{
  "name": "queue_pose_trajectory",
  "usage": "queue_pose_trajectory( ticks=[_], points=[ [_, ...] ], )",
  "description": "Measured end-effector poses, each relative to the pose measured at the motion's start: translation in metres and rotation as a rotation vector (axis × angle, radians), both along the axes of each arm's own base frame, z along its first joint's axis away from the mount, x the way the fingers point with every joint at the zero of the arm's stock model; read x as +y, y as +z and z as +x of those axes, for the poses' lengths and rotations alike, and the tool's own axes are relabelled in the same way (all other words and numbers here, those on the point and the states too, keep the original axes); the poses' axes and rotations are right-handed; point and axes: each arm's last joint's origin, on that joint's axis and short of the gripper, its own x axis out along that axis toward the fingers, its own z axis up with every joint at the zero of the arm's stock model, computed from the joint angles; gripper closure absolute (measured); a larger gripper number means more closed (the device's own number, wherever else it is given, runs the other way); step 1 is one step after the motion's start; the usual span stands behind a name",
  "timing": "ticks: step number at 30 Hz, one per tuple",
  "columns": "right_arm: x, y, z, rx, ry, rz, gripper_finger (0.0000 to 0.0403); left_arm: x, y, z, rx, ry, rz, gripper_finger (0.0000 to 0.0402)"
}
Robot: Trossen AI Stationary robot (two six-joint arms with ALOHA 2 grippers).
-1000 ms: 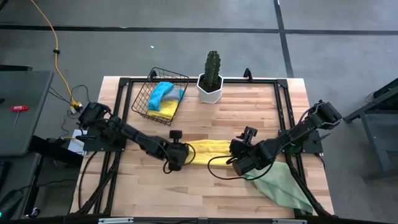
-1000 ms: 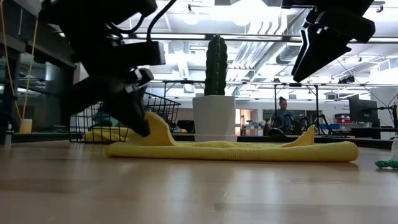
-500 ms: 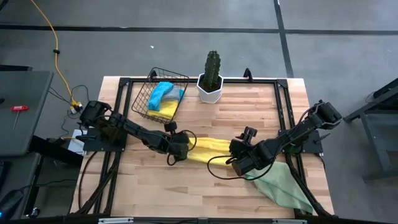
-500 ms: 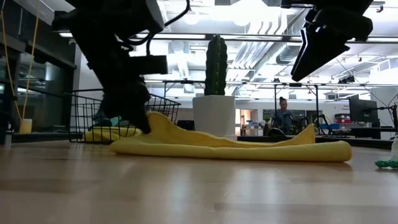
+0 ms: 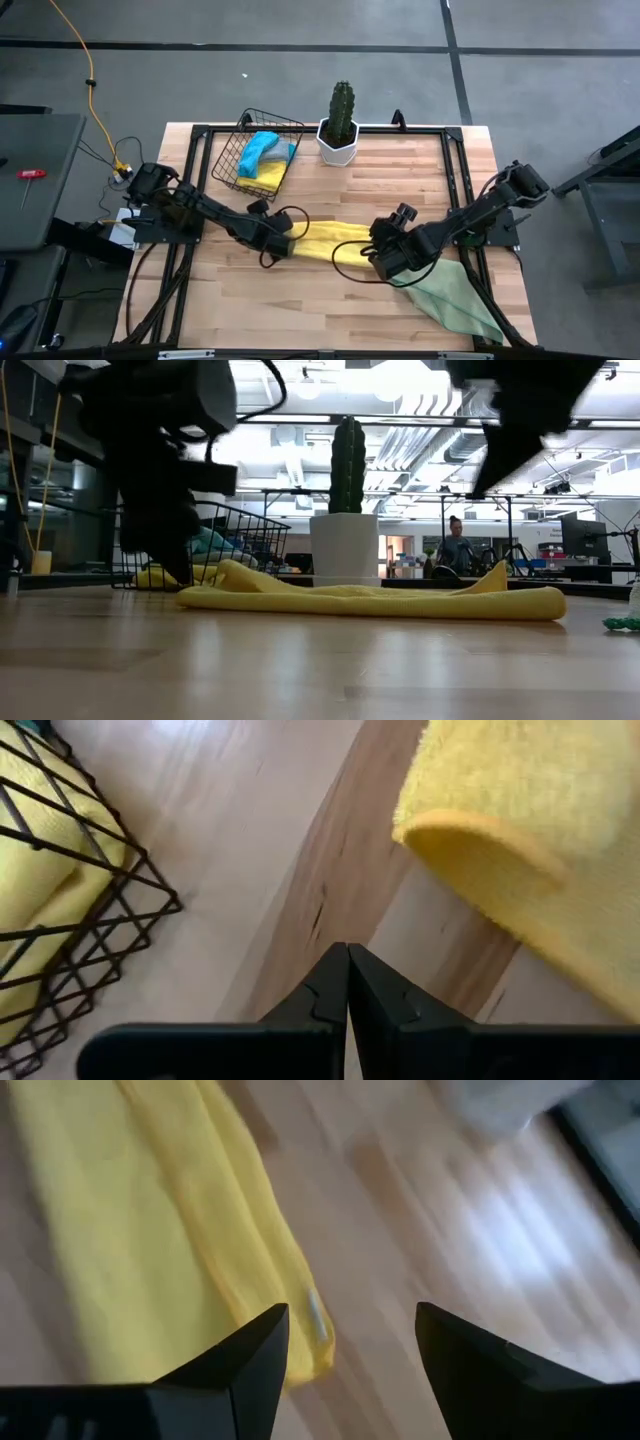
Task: Fold microfiber towels
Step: Fold the yellow microfiber towel on the table
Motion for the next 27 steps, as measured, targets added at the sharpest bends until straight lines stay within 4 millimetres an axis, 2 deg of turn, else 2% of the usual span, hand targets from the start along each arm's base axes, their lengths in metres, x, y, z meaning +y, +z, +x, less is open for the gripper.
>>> queue_pose_trajectory(
  ticks=[5,9,12,16,19,21,26,27],
  points=[
    [-0.007,-0.041,-0.017,0.109,0.018,0.032,0.0192,-0.012,0.014,-0.012,0.043,-0.079,0.036,0.0401],
    [0.007,-0.063,-0.027,0.093,0.14,0.105,0.0192,-0.033,0.039,-0.022,-0.046,-0.216,0.063,0.0401],
    [0.022,-0.072,-0.03,0.014,0.25,0.126,0.0192,-0.051,0.058,-0.028,-0.229,-0.35,0.05,0.0401],
    [0.034,-0.079,-0.026,-0.123,0.388,0.141,0.0194,-0.067,0.07,-0.038,-0.491,-0.553,-0.03,0.0401],
    [0.03,-0.083,-0.022,-0.186,0.406,0.132,0.0211,-0.065,0.065,-0.04,-0.64,-0.627,-0.092,0.0401],
    [0.022,-0.086,-0.017,-0.205,0.376,0.126,0.024,-0.056,0.053,-0.042,-0.667,-0.63,-0.108,0.0401],
    [0.002,-0.092,-0.005,-0.214,0.361,0.142,0.0372,-0.033,0.017,-0.035,-0.718,-0.563,-0.138,0.0401],
    [-0.001,-0.092,-0.002,-0.223,0.369,0.146,0.0387,-0.028,0.011,-0.032,-0.729,-0.549,-0.138,0.0401]
  ],
)
